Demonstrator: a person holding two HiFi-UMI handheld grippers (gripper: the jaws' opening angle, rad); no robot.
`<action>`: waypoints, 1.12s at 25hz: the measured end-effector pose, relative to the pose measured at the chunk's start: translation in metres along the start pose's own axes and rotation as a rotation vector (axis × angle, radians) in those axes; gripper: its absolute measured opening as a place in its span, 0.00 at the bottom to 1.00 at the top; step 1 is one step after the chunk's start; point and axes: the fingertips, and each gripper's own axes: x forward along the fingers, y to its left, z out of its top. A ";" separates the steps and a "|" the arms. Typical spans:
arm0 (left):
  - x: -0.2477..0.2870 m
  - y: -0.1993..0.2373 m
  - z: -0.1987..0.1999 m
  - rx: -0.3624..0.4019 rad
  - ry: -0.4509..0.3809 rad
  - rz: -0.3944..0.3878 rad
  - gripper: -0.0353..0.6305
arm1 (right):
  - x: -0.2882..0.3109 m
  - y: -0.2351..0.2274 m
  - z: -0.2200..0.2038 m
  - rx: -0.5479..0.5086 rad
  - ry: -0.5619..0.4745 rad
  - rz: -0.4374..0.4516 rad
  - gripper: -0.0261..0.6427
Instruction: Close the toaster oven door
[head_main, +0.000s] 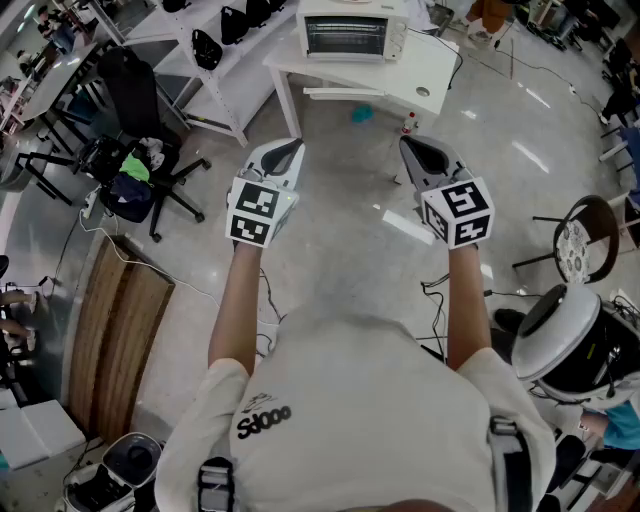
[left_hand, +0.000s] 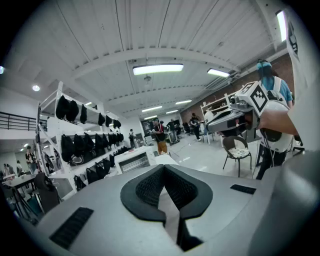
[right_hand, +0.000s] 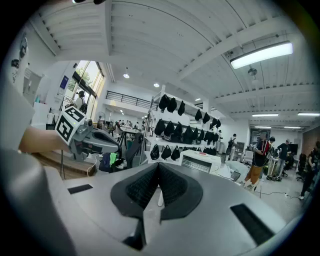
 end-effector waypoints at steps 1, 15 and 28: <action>0.001 -0.001 0.002 0.001 0.000 0.004 0.08 | -0.002 -0.002 0.000 -0.001 0.000 0.005 0.05; 0.034 -0.015 0.008 0.014 0.023 -0.005 0.08 | -0.009 -0.040 -0.020 0.050 -0.011 0.011 0.05; 0.186 0.136 -0.033 0.011 -0.001 -0.045 0.08 | 0.169 -0.135 -0.033 0.081 -0.004 -0.089 0.05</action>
